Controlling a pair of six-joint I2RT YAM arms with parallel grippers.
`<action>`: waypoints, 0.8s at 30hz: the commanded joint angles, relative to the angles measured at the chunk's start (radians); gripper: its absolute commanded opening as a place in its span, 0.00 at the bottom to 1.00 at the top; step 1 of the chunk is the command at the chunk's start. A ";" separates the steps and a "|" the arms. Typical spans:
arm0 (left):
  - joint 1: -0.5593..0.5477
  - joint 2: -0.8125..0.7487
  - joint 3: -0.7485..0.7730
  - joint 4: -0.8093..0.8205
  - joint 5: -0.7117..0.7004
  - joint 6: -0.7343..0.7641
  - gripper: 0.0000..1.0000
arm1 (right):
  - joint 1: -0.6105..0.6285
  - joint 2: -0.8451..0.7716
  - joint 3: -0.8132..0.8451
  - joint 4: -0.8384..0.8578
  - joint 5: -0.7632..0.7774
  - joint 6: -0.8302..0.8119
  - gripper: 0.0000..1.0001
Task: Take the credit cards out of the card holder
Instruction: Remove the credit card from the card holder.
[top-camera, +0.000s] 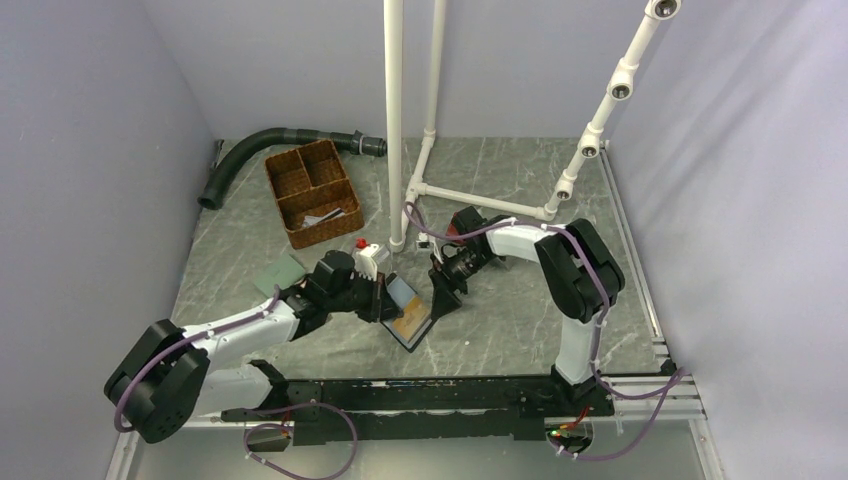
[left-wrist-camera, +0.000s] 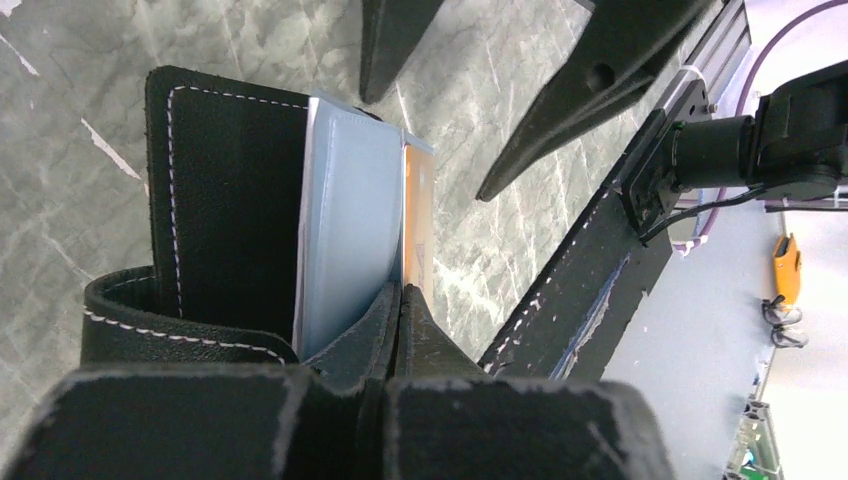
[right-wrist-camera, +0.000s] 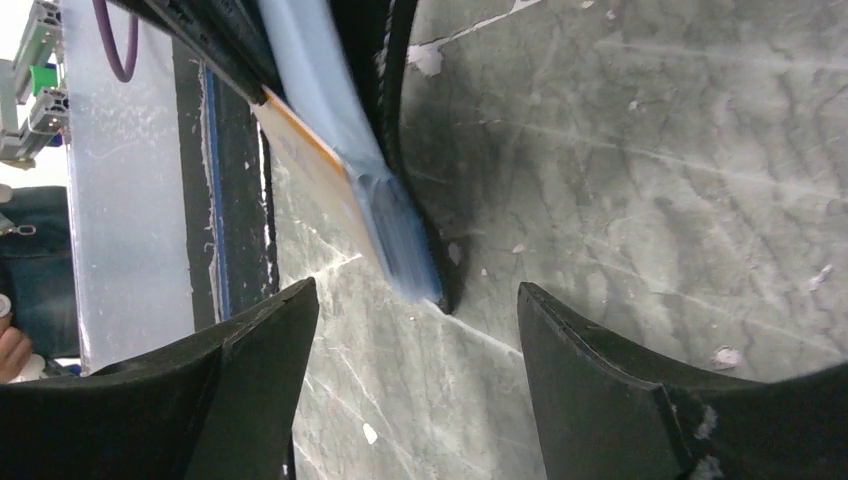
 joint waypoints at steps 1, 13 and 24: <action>-0.022 -0.033 0.008 0.035 -0.016 0.064 0.00 | 0.016 0.026 0.063 -0.007 -0.014 -0.010 0.75; -0.032 -0.108 -0.055 0.082 -0.094 0.036 0.00 | 0.101 0.073 0.094 -0.065 -0.016 -0.110 0.65; -0.032 -0.197 -0.149 0.142 -0.156 -0.056 0.00 | 0.115 0.118 0.109 -0.179 -0.140 -0.267 0.40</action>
